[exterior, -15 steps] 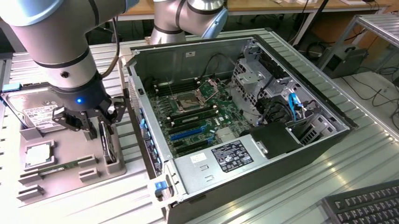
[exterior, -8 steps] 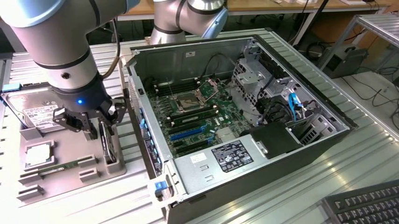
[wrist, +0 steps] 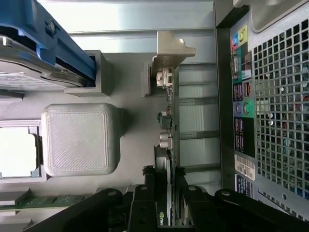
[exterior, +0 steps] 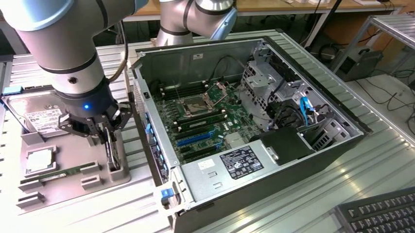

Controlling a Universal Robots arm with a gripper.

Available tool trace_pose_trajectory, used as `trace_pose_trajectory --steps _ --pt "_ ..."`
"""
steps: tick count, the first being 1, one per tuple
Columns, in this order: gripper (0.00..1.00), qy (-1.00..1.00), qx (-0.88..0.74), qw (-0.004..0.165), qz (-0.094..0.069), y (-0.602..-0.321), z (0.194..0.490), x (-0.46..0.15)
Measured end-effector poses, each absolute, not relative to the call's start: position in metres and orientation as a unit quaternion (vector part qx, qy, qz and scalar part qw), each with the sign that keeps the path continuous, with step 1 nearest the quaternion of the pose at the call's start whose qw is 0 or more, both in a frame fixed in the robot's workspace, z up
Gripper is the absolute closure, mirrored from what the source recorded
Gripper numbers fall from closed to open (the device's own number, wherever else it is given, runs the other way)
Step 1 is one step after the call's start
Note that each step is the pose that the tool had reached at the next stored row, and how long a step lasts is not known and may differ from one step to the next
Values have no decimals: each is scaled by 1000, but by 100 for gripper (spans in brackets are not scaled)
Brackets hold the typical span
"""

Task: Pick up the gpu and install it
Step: 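Pick up the gpu and move the gpu toward the slot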

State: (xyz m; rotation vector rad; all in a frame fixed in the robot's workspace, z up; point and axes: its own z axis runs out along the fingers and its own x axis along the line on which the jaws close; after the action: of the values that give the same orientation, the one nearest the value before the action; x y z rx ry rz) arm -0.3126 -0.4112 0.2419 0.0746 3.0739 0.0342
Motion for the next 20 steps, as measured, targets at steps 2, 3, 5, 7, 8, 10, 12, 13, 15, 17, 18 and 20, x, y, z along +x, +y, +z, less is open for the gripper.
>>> trace_pose_trajectory --steps 2,3,5,7,8,10,12,13,15,17,18,20 --pt "73 999 18 31 11 -411 242 -311" --pt "73 999 15 30 11 -411 243 -309" --pt "73 1000 9 27 11 -411 244 -307" --pt "73 1000 5 24 12 -411 245 -304" --pt "74 1000 2 22 12 -411 245 -303" --pt "74 1000 -1 20 12 -411 246 -301" --pt "74 1000 -2 19 12 -411 247 -300" --pt "74 1000 -2 19 12 -411 248 -300" --pt "74 1000 -2 19 12 -411 251 -299" --pt "74 1000 -2 18 12 -411 255 -299" --pt "74 1000 -2 18 12 -411 257 -299" --pt "74 1000 -2 18 12 -411 263 -299"
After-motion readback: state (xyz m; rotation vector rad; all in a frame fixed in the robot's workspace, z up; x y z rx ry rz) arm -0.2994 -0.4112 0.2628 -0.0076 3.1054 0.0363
